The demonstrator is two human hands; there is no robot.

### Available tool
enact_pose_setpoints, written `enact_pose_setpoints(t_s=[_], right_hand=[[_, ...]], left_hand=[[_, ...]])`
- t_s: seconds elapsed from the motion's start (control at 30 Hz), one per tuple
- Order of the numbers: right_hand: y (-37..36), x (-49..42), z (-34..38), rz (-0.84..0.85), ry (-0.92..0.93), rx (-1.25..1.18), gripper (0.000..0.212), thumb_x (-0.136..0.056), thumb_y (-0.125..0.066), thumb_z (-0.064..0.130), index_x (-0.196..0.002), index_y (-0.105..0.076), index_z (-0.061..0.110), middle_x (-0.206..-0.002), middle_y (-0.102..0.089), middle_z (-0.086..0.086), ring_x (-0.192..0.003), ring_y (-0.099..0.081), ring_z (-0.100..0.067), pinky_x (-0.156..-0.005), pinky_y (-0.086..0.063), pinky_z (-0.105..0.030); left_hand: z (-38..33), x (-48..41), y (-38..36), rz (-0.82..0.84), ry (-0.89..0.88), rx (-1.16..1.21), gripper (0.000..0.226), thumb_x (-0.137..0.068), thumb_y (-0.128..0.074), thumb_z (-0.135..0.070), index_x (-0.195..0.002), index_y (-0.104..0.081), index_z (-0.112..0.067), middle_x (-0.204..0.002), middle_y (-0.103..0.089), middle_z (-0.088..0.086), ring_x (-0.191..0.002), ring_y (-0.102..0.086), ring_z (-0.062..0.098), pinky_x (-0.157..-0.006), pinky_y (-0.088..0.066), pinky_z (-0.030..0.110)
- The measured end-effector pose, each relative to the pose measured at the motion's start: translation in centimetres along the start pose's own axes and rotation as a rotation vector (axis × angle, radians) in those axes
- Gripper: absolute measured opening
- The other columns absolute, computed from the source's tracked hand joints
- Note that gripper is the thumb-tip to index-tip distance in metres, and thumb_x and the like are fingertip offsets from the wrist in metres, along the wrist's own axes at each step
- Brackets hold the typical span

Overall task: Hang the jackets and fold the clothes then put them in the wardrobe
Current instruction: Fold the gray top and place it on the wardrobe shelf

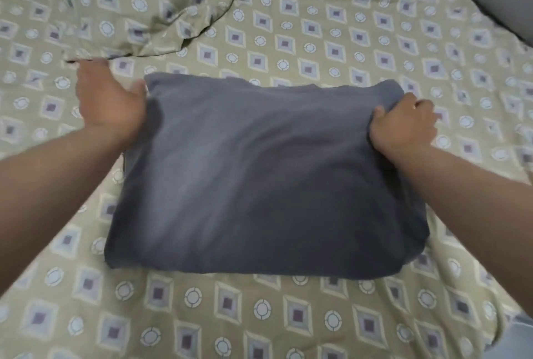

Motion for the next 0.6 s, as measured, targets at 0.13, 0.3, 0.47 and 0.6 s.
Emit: enact_pose_setpoints(t_s=[0.13, 0.3, 0.47, 0.6], right_hand=[[-2.4, 8.1, -0.4, -0.037, 0.562, 0.202, 0.065, -0.098, -0.031, 0.051, -0.153, -0.031, 0.015, -0.161, -0.023, -0.022, -0.147, -0.021, -0.042, -0.119, -0.004, -0.051], [-5.0, 11.0, -4.8, 0.177, 0.499, 0.265, 0.075, -0.094, -0.008, 0.059, -0.159, -0.017, 0.023, -0.167, -0.01, -0.012, -0.153, -0.009, -0.031, -0.124, -0.003, -0.05], [-3.5, 11.5, -7.1, 0.002, 0.195, -0.017, 0.063, -0.097, -0.041, 0.043, -0.147, -0.04, 0.004, -0.149, -0.04, -0.026, -0.136, -0.039, -0.042, -0.114, -0.029, -0.053], [-3.0, 13.0, -9.8, 0.147, -0.079, -0.179, 0.055, -0.091, -0.061, 0.042, -0.129, -0.051, 0.004, -0.12, -0.058, -0.023, -0.108, -0.054, -0.043, -0.087, -0.046, -0.045]], left_hand=[[0.9, 9.4, -3.1, 0.31, -0.526, -0.355, 0.074, -0.091, -0.028, -0.058, -0.15, -0.031, -0.012, -0.159, -0.025, 0.02, -0.145, -0.024, 0.039, -0.116, -0.019, 0.055], [4.5, 13.0, -4.4, 0.295, -0.339, -0.414, 0.076, -0.095, -0.016, -0.054, -0.158, -0.015, -0.009, -0.165, -0.012, 0.015, -0.152, -0.008, 0.031, -0.122, -0.003, 0.046], [5.1, 13.5, -2.8, 0.155, 0.032, -0.16, 0.069, -0.096, -0.054, -0.041, -0.141, -0.034, 0.008, -0.147, -0.036, 0.031, -0.137, -0.033, 0.045, -0.113, -0.028, 0.054], [7.2, 17.4, -1.0, 0.086, 0.247, 0.01, 0.041, -0.086, -0.067, -0.04, -0.091, -0.054, -0.002, -0.087, -0.06, 0.019, -0.086, -0.056, 0.043, -0.076, -0.045, 0.048]])
Point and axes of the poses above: each hand's wrist, its own x-axis away from the middle knuckle, its own y-axis out of the back of the hand, z = x × y, the point moved 3 cm from there along -x, towards the middle knuckle
